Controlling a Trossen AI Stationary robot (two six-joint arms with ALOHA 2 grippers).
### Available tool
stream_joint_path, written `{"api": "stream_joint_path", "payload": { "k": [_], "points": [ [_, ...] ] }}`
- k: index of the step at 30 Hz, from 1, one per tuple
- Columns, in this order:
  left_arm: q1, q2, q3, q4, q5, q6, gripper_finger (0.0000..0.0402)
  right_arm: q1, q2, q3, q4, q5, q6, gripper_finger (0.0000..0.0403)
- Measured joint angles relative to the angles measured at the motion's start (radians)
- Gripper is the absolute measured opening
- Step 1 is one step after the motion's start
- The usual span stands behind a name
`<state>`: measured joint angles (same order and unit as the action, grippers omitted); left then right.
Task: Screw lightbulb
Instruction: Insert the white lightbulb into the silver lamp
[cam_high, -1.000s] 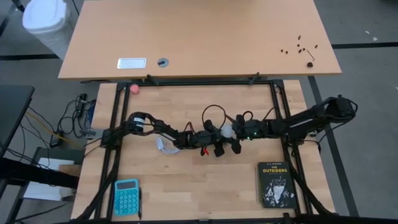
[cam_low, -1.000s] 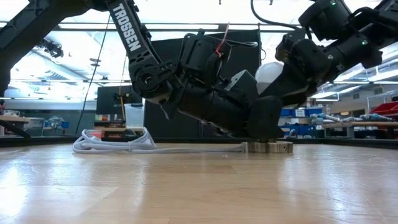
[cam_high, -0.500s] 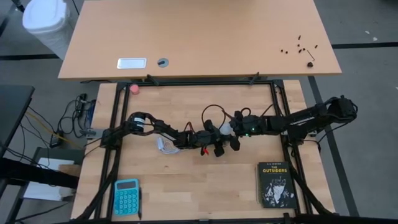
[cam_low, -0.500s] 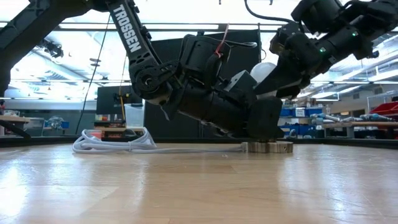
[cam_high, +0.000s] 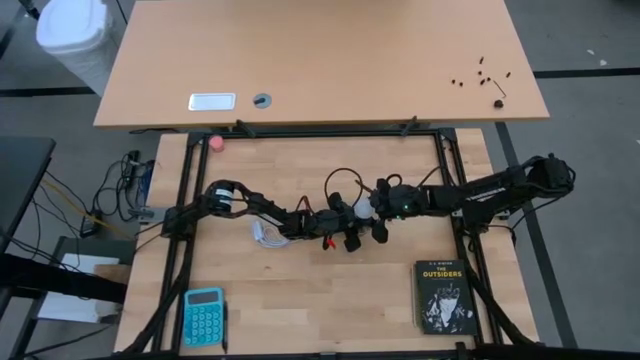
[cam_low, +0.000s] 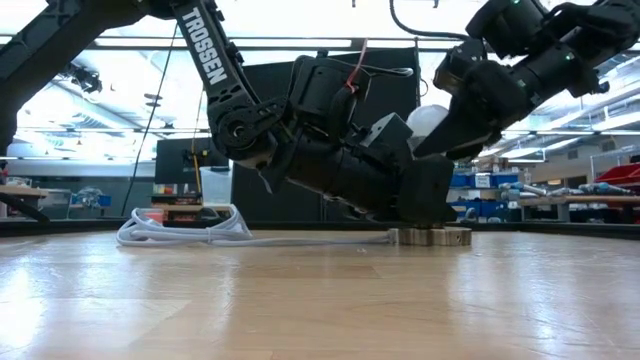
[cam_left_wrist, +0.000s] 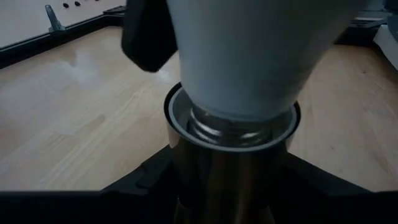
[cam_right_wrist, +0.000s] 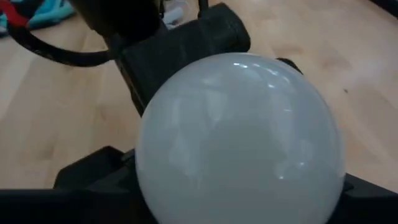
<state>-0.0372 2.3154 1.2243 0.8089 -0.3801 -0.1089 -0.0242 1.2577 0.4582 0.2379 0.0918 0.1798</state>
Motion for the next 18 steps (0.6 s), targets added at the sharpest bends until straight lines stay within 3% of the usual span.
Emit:
{"api": "stream_joint_path", "payload": {
  "k": [18],
  "points": [
    [0.000,0.000,0.000,0.001,0.001,0.000,0.0202,-0.020,0.018,0.000,-0.012,-0.089,-0.057,0.0270]
  ]
}}
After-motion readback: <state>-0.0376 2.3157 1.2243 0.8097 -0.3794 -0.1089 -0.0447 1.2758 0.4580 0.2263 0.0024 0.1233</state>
